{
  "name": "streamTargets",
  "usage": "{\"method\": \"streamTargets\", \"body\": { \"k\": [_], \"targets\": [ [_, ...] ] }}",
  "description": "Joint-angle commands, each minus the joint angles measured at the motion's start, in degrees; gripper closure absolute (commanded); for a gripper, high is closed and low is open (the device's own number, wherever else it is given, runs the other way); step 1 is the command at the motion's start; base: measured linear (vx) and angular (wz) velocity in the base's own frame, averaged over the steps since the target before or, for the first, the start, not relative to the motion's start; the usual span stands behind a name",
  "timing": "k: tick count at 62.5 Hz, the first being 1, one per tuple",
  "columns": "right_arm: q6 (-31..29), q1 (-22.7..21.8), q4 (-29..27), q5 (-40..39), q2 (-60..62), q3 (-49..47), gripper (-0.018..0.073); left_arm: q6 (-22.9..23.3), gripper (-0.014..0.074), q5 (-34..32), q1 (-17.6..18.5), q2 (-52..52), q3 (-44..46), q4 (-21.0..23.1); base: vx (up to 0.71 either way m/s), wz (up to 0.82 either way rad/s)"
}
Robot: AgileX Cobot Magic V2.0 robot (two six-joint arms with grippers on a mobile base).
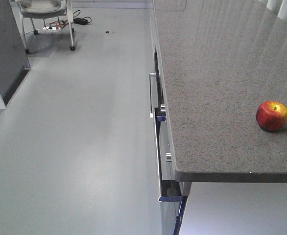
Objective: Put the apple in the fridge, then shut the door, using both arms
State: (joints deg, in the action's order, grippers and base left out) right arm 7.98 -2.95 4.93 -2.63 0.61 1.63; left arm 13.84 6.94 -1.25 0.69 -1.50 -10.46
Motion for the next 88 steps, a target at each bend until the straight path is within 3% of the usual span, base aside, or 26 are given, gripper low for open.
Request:
{"method": "streamTargets", "body": {
  "k": [1, 68, 88],
  "targets": [
    [-0.34, -0.38, 0.44, -4.46, 1.03, 0.76, 0.0563, 0.6, 0.0603, -3.93, -0.1, 0.83, -1.6, 0.09, 0.0, 0.0],
    [-0.34, -0.38, 0.44, -4.66, 1.03, 0.76, 0.0563, 0.6, 0.0603, -3.93, -0.1, 0.83, -1.6, 0.09, 0.0, 0.0],
    [3.06, -0.38, -4.93, -16.85, 1.03, 0.57, 0.0563, 0.6, 0.0603, -3.93, -0.1, 0.83, -1.6, 0.09, 0.0, 0.0]
  ]
}}
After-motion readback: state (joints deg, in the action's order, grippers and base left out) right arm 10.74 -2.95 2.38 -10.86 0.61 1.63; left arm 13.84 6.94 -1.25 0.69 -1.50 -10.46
